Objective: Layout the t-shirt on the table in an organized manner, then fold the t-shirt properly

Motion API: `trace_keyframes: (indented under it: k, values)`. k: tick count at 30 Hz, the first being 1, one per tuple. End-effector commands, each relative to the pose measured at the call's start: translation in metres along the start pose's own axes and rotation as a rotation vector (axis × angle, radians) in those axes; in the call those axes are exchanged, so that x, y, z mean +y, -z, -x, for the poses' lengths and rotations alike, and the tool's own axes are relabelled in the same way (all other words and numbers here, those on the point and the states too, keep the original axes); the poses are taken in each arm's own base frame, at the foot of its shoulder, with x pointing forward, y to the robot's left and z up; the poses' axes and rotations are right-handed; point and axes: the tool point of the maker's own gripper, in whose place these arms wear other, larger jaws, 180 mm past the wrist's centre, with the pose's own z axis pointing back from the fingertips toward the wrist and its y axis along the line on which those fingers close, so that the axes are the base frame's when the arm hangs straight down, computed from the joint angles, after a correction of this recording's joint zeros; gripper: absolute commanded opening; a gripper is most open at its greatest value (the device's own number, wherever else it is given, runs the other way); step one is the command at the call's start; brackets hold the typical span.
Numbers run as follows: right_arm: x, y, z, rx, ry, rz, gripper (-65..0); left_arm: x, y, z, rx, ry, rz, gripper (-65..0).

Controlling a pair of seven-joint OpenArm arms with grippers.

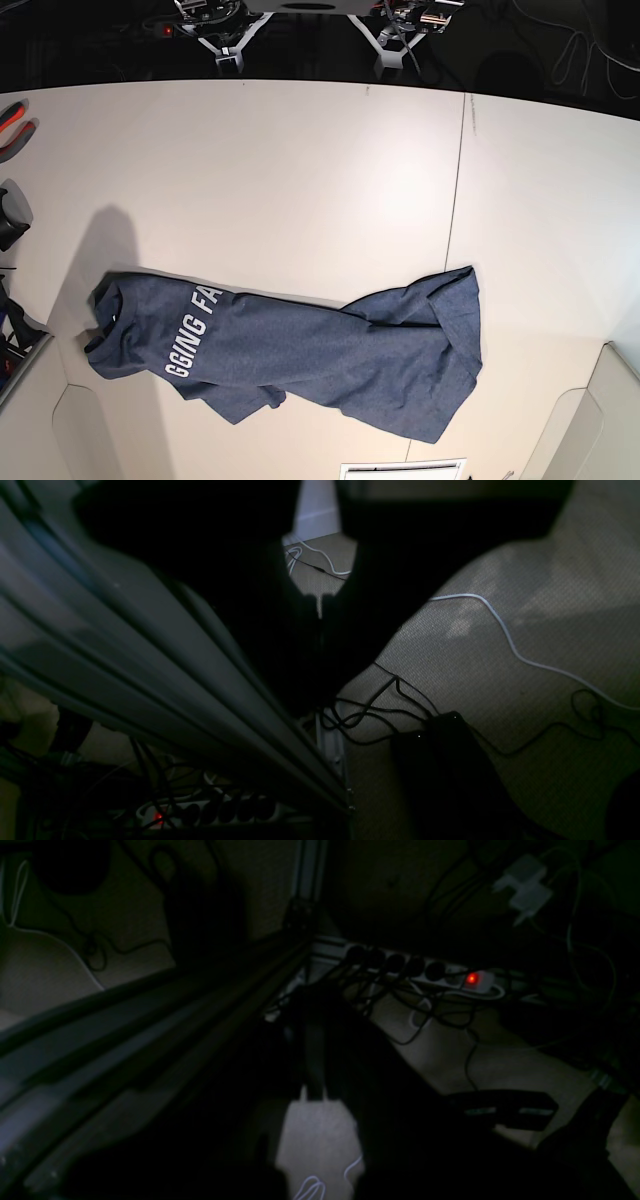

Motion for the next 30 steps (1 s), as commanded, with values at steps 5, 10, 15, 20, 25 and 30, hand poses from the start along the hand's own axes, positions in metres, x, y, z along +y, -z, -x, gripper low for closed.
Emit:
trace_keyframes:
  k: [5,10,15,20,25,30]
  values:
    - [0.002,0.0,-0.005,-0.02,-0.003,-0.001,-65.0,-0.011,0.001,-0.006,-0.016,0.0,0.031,-65.0]
    - [0.002,0.0,-0.005,-0.02,-0.003,-0.001,-65.0,-0.011,0.001,-0.011,-0.028,0.002,0.031,-65.0]
    - [0.002,0.0,-0.007,-0.025,-0.003,-0.002,-65.0,-0.011,0.001,-0.012,-0.032,0.002,0.031,-65.0]
    - [0.002,-0.001,-0.018,-0.055,-0.065,0.0,-65.0,-0.012,-0.001,-0.008,-0.036,0.001,0.032,-65.0]
    - [0.006,-0.003,-0.018,-0.067,-0.116,-0.009,-65.0,-0.016,-0.01,0.005,-0.07,0.002,0.038,-65.0]
    - [0.011,-0.016,0.007,-0.069,-0.111,-0.024,-65.0,-0.015,-0.028,0.022,-0.112,0.001,0.035,-65.0]
